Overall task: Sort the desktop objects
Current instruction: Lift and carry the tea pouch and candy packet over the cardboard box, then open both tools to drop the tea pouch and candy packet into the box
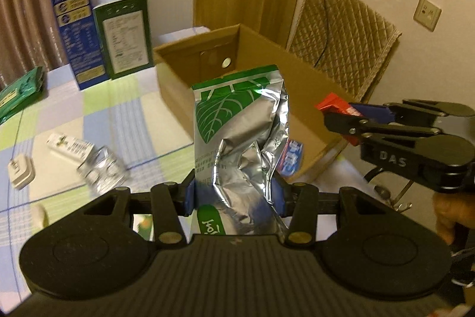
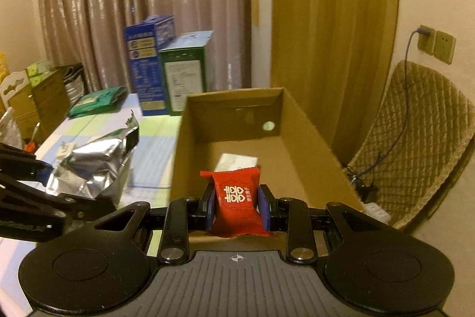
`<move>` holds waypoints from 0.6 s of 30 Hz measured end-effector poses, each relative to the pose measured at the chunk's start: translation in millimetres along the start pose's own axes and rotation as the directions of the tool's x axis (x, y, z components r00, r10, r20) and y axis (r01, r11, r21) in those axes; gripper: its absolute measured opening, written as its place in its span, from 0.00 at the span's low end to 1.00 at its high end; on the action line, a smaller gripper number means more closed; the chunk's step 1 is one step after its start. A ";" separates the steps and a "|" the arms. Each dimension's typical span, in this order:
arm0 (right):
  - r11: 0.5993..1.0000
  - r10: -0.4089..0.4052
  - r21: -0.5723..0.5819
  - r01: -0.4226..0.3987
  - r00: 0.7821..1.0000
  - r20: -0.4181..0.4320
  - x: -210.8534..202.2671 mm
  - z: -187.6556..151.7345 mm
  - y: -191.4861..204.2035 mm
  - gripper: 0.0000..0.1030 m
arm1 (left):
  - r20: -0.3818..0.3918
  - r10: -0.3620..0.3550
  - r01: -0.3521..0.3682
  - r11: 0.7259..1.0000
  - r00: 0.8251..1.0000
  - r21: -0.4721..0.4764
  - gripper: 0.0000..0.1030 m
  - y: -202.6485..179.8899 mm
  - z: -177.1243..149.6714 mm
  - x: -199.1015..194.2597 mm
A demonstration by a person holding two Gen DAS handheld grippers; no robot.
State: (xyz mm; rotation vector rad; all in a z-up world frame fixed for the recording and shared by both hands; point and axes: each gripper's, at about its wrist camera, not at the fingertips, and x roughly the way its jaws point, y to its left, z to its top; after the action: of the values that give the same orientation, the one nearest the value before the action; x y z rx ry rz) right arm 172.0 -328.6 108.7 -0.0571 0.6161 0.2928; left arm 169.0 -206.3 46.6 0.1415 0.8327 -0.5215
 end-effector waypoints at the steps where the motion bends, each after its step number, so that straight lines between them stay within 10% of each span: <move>1: 1.000 -0.003 0.000 0.003 1.000 0.000 1.5 1.1 -5.1 0.26 | 0.002 -0.005 0.005 1.000 1.000 -0.003 0.42 -1.9 4.0 2.7; 18: 1.000 -0.001 0.000 0.001 1.000 -0.029 51.2 19.3 -44.7 0.26 | 0.010 -0.051 0.052 0.996 0.999 -0.079 0.42 -13.5 71.5 57.1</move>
State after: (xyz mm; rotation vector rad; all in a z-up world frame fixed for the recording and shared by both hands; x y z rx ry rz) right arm 235.4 -355.7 93.3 -0.0621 0.6445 0.2918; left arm 241.9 -262.8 53.6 0.0454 0.8496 -0.5362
